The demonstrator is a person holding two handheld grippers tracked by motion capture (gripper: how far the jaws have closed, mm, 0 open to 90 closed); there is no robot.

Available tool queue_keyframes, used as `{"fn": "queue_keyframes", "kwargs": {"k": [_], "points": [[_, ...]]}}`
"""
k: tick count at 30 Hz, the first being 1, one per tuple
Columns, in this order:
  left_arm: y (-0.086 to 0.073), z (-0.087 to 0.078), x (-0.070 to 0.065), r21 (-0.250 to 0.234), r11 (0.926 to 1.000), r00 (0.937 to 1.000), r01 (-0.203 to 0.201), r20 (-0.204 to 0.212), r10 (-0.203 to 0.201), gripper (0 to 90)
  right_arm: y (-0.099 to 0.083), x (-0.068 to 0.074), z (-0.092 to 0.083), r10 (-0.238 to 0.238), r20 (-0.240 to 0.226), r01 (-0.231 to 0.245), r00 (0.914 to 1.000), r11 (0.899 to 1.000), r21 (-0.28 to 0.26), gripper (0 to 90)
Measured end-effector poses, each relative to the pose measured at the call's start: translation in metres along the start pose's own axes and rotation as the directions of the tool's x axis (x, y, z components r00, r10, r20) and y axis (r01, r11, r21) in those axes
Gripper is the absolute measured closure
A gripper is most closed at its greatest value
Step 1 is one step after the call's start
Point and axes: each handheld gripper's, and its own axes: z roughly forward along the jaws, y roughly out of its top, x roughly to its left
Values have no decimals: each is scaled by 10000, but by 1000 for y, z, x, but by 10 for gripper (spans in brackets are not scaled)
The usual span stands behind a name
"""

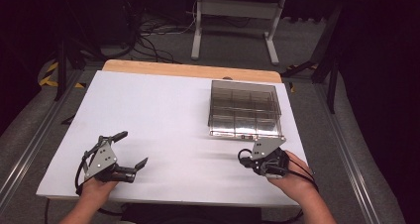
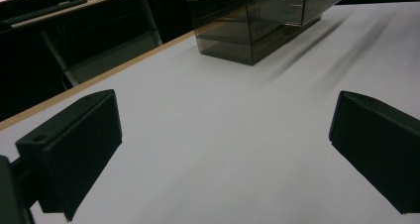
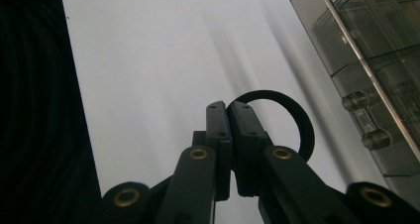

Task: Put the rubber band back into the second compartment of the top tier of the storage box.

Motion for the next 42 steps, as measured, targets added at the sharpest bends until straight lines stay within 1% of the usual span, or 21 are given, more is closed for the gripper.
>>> {"fn": "queue_keyframes", "kwargs": {"k": [4,9,10,12,15,16,20,21,22,29,31,32,33,35,36,37,38,39,40,41,42], "points": [[0,0,0,5,10000,10000,-16,7,16,8,2,-3,-2,-48,81,49,10000,10000,-54,875],[0,0,0,4,10000,10000,-12,5,12,8,6,-7,-6,55,226,-50,9997,9997,-227,875],[0,0,0,4,10000,10000,-13,5,13,8,7,-9,-7,-34,234,38,9997,9999,-154,875],[0,1,0,19,10000,10000,-19,25,19,8,9,-11,-9,51,373,-46,9993,9999,-154,874],[0,1,0,21,10000,10000,-36,22,36,8,12,-16,-11,15,398,-12,9992,10000,-87,872],[0,0,0,15,10000,10000,-19,13,19,8,13,-17,-11,131,420,-125,9990,9998,-139,872],[0,-1,-1,-4,10000,10000,-11,16,11,8,15,-24,-12,317,437,-314,9985,9995,-74,872],[0,-1,-1,-7,10000,10000,-6,15,6,8,16,-26,-13,164,397,-164,9991,9999,1,872],[0,0,0,1,10000,10000,-28,2,28,8,17,-26,-13,309,463,-309,9984,9995,-23,872],[0,0,0,28,10000,10000,-39,17,39,8,25,-34,-14,206,496,-211,9986,9997,101,870],[0,0,0,20,10000,10000,-53,13,53,8,26,-37,-14,483,563,-483,9972,9988,-15,871],[0,0,0,19,10000,10000,-53,20,53,8,27,-39,-14,384,500,-385,9980,9993,22,870],[0,0,0,20,10000,10000,-57,21,57,8,28,-40,-14,589,566,-588,9967,9983,-28,871],[0,0,0,27,10000,10000,-69,16,69,8,30,-44,-14,568,599,-570,9966,9984,11,870],[0,0,0,23,10000,10000,-67,19,67,8,32,-45,-14,669,711,-666,9952,9978,-62,870],[0,0,0,13,10000,10000,-57,26,57,8,33,-47,-13,683,651,-680,9955,9977,-74,871],[0,0,0,8,10000,10000,-52,24,52,8,34,-48,-13,792,751,-789,9940,9969,-60,870],[0,0,0,12,10000,10000,-41,22,41,8,35,-50,-14,723,731,-727,9947,9973,32,871],[0,0,0,13,10000,10000,-38,20,38,8,37,-51,-13,785,715,-786,9944,9969,-6,871],[0,0,0,9,10000,10000,-30,19,30,8,38,-52,-12,905,905,-907,9918,9959,-26,870],[0,0,0,10,10000,10000,-29,20,29,8,39,-54,-11,864,855,-871,9926,9962,42,870]]}}
